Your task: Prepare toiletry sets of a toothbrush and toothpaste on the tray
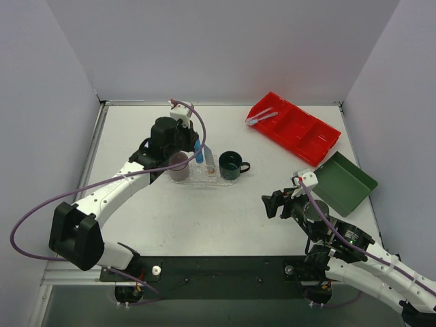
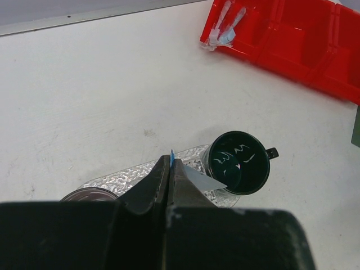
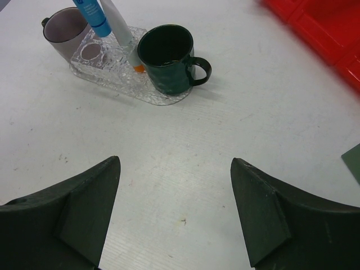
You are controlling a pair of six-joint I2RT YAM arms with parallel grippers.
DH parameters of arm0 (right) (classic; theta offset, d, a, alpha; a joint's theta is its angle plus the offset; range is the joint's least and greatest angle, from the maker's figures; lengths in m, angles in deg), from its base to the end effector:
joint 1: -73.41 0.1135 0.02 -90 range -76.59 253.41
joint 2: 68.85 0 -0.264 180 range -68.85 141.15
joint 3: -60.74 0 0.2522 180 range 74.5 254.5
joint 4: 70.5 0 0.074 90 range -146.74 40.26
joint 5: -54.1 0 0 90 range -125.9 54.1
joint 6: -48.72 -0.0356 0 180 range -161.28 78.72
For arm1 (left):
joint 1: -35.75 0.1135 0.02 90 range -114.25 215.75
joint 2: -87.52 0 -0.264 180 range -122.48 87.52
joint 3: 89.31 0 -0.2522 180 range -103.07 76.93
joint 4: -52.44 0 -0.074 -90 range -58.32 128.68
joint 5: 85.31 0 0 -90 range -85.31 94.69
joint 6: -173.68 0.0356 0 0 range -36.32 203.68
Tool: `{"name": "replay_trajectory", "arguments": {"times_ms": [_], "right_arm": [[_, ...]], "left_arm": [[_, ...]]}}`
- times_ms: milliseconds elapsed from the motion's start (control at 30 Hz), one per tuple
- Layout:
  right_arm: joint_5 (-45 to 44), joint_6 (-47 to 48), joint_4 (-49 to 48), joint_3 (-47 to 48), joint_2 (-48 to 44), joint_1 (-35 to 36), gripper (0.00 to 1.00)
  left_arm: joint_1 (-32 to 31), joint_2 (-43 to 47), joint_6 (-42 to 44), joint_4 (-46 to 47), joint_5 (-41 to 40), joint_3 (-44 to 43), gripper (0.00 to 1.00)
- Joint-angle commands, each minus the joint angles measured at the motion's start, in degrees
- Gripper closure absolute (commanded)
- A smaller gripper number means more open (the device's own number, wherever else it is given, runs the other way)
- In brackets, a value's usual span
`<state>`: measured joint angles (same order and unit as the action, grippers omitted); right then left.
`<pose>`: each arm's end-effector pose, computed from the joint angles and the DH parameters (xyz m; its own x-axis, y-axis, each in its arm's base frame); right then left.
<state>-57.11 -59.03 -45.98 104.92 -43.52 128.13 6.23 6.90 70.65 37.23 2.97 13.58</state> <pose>0.0837 0.0960 0.2973 -0.2230 0.1769 -0.9586 -0.5094 0.8173 0.2693 0.2899 -0.1629 0.3234 -0.3776 -0.0452 -0.9249 0.3928 0.8967 -0.2041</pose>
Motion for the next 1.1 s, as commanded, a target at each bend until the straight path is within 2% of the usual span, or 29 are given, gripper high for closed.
{"name": "replay_trajectory", "arguments": {"times_ms": [0,1067], "right_arm": [[-1.46,-0.43,-0.57,-0.71,-0.45,-0.23,0.26],[-1.55,-0.87,-0.22,-1.67,-2.12,-0.23,0.26]], "left_arm": [[0.34,-0.06,-0.15,5.41,-0.75,-0.02,1.00],[0.34,-1.38,1.96,8.22,-1.62,2.44,1.00]]}}
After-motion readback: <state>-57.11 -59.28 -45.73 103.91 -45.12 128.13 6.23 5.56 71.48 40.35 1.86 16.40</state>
